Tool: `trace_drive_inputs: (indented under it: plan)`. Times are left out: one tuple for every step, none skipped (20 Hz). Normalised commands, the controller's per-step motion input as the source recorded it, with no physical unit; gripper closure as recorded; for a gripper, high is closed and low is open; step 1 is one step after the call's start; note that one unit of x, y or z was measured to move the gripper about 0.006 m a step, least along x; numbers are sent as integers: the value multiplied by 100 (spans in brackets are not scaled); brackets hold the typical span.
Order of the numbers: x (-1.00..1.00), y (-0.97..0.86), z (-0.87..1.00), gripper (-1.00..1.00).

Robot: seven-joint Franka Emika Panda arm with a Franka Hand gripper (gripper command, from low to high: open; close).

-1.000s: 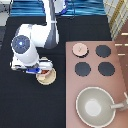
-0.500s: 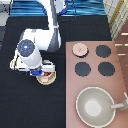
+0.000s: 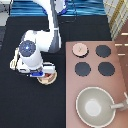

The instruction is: Take the lid off the pot, put the pot on the plate, and use the tool to push the pot to the front of the table.

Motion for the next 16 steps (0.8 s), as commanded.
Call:
trace_drive_inputs:
  plan:
    - [33, -16, -3, 100]
    - [27, -16, -6, 100]
    - [23, -17, -6, 100]
    - [25, -15, -2, 100]
    - [19, -13, -3, 100]
    - [5, -7, 0, 100]
    - [-7, 0, 13, -100]
    - [-23, 0, 37, -100]
    - [-40, 5, 58, -100]
    - [-63, 13, 66, -100]
    - [-77, 19, 75, -100]
    - [-79, 21, 81, -100]
    - [-82, 20, 82, -100]
    - [-83, 16, 85, -100]
    - [-81, 7, 85, -100]
    - [-80, 0, 85, -100]
